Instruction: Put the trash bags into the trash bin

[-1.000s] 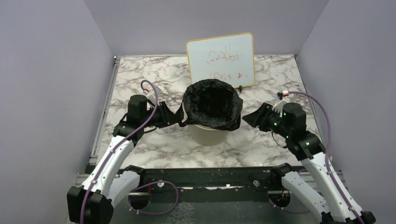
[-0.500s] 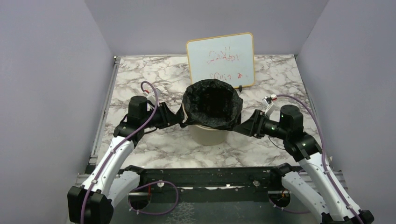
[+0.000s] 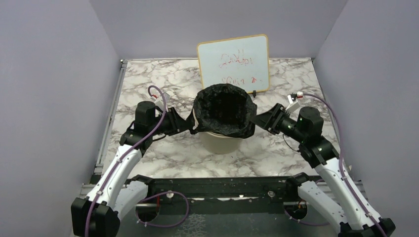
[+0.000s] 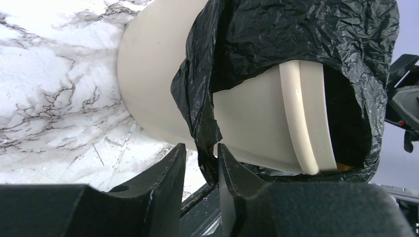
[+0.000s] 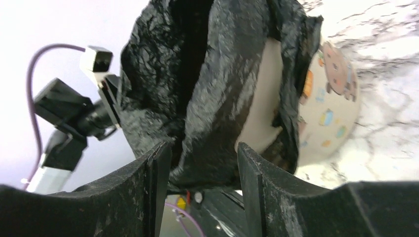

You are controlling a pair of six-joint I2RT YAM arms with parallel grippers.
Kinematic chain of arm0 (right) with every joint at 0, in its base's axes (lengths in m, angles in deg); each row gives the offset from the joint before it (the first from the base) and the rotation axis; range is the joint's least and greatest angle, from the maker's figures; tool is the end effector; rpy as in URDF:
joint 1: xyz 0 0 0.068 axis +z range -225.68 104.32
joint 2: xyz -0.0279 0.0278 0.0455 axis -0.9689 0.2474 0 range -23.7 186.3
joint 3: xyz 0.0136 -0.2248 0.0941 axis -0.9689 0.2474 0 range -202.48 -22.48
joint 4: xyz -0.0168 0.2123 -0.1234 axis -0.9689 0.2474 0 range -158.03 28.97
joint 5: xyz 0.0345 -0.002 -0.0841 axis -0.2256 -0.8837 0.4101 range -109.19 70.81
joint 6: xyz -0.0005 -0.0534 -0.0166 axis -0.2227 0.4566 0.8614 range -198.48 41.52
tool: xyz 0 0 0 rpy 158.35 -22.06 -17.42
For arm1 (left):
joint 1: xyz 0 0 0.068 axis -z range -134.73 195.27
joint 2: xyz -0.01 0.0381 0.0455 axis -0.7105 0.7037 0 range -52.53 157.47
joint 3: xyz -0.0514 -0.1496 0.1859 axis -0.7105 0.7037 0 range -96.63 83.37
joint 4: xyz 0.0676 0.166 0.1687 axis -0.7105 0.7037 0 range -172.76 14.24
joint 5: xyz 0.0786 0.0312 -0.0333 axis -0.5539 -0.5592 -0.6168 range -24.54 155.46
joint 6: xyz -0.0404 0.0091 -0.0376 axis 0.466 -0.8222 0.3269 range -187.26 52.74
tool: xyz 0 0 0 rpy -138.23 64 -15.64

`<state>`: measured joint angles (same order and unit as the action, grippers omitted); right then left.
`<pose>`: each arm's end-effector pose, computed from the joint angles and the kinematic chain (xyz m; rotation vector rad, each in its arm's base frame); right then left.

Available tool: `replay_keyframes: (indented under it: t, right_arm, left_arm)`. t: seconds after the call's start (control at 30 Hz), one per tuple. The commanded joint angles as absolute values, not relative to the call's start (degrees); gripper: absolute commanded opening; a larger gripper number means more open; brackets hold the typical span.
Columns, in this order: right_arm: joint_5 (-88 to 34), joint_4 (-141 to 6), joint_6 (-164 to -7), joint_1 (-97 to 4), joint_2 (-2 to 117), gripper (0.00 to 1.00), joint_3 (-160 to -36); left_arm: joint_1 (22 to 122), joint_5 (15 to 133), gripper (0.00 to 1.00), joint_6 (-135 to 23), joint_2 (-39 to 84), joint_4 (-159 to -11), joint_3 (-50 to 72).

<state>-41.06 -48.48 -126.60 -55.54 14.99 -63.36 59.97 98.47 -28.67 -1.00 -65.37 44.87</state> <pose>0.1530 0.0713 0.2958 0.2086 2.0147 1.1477 0.1903 -0.0716 0.2499 -0.0898 2.2216 -1.1434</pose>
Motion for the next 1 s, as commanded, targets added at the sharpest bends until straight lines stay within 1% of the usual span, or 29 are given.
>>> replay_keyframes:
  t: [0.0, 0.1, 0.13, 0.2, 0.3, 0.37, 0.4, 0.43, 0.47, 0.53, 0.57, 0.67, 0.7, 0.8, 0.83, 0.9, 0.97]
  right_arm:
    - [-45.7, -60.8, -135.0, -55.6, 19.5, 0.53, -61.0]
    - [-46.0, -63.8, -137.4, -55.6, 20.5, 0.45, -59.1]
    - [-45.9, -64.1, -137.5, -55.6, 20.3, 0.44, -58.7]
    - [-44.4, -63.2, -136.9, -55.7, 19.3, 0.4, -58.5]
    - [-41.7, -60.5, -135.9, -55.7, 17.2, 0.28, -58.3]
    - [-42.0, -60.8, -136.0, -55.7, 16.5, 0.25, -57.8]
    - [-43.0, -61.5, -136.1, -55.7, 16.5, 0.27, -57.5]
    - [-44.1, -61.9, -136.1, -55.7, 16.7, 0.32, -57.3]
    - [-44.4, -61.3, -135.9, -55.7, 16.9, 0.34, -57.4]
    - [-44.1, -60.7, -135.5, -55.7, 17.4, 0.28, -57.6]
    - [-43.8, -61.0, -135.4, -55.7, 17.5, 0.29, -57.6]
    - [-44.5, -62.2, -136.2, -55.7, 18.9, 0.44, -58.1]
    - [-44.9, -62.1, -136.3, -55.7, 19.5, 0.46, -58.4]
    - [-45.5, -62.0, -136.0, -55.7, 20.8, 0.44, -59.3]
    - [-45.5, -61.9, -136.0, -55.7, 20.9, 0.42, -59.5]
    - [-45.1, -62.0, -136.2, -55.7, 20.5, 0.34, -59.6]
    - [-44.0, -60.9, -136.6, -55.7, 20.1, 0.32, -59.6]
  left_arm:
    - [60.0, 99.5, 0.31, -27.7, -2.6, -66.9, 45.4]
    - [60.0, 99.9, 0.28, -27.4, -2.7, -66.9, 45.3]
    - [60.0, 100.2, 0.28, -27.3, -2.7, -66.9, 45.3]
    - [60.0, 100.4, 0.28, -27.2, -2.6, -66.9, 45.2]
    - [60.0, 100.3, 0.28, -27.3, -2.6, -66.9, 45.1]
    - [60.0, 100.4, 0.27, -27.3, -2.7, -66.9, 45.0]
    - [60.0, 100.3, 0.27, -27.3, -2.6, -66.9, 45.1]
    - [60.0, 100.3, 0.27, -27.4, -2.7, -66.9, 45.1]
    - [60.0, 100.2, 0.27, -27.3, -2.7, -66.9, 45.1]
    - [60.0, 100.0, 0.27, -27.1, -2.6, -66.9, 45.2]
    - [60.0, 100.1, 0.27, -27.1, -2.5, -66.9, 45.1]
    - [60.0, 100.2, 0.27, -27.1, -2.6, -66.9, 44.8]
    - [60.0, 100.1, 0.27, -27.1, -2.6, -66.9, 44.7]
    - [60.0, 99.9, 0.27, -27.1, -2.5, -66.9, 44.7]
    - [60.0, 100.0, 0.27, -27.1, -2.5, -66.9, 44.7]
    - [60.0, 100.0, 0.27, -27.1, -2.4, -66.9, 44.7]
    - [60.0, 100.0, 0.27, -27.0, -2.4, -66.9, 44.7]
